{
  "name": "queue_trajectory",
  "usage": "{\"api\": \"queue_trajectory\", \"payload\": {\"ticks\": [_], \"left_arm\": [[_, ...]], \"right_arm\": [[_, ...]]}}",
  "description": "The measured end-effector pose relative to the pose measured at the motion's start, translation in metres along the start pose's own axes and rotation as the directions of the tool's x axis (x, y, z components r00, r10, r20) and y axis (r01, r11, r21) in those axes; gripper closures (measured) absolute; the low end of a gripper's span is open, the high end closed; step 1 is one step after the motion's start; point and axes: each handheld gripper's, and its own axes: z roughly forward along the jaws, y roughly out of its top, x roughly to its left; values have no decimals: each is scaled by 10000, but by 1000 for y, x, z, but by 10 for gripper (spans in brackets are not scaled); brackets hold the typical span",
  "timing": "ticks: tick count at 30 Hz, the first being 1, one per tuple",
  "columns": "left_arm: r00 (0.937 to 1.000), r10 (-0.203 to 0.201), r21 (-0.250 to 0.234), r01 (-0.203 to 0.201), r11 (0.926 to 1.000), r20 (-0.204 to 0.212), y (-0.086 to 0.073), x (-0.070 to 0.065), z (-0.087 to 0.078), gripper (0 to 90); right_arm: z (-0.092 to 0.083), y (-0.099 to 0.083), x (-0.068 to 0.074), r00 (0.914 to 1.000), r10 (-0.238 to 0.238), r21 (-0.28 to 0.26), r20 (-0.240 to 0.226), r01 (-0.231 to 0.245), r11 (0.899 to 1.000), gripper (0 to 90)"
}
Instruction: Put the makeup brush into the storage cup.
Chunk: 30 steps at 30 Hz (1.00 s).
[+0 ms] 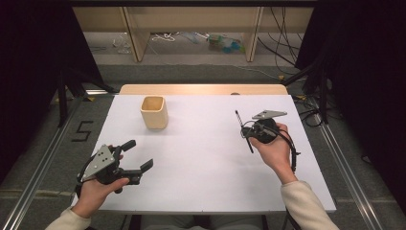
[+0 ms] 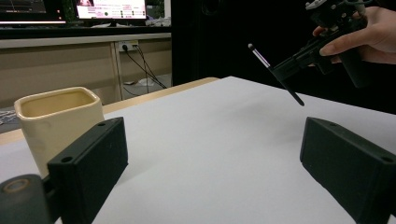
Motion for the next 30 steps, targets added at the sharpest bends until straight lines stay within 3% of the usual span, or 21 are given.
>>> {"api": "queue_trajectory", "payload": {"ticks": [5,7,9,10,15,30], "left_arm": [[10000,-4,-14,4,10000,-1,0,0,0,74],[10000,24,-1,-24,10000,-5,0,0,0,73],[10000,17,-7,-17,10000,-4,0,0,0,73],[10000,17,-5,-17,10000,-7,0,0,0,74],[10000,35,-6,-35,10000,-10,0,0,0,74],[10000,25,-40,-25,10000,-46,0,1,0,79]], "right_arm": [[0,0,2,10000,4,-172,-67,-6,9999,841],[2,-1,0,9992,-387,-374,-21,386,9986,841],[1,-1,2,9997,-261,-470,-33,259,9986,841],[2,-2,2,9991,-419,-574,-39,416,9975,841],[2,-2,2,9992,-223,-850,-328,194,9962,842],[2,-6,2,9967,-235,-1572,-775,110,9875,841]]}}
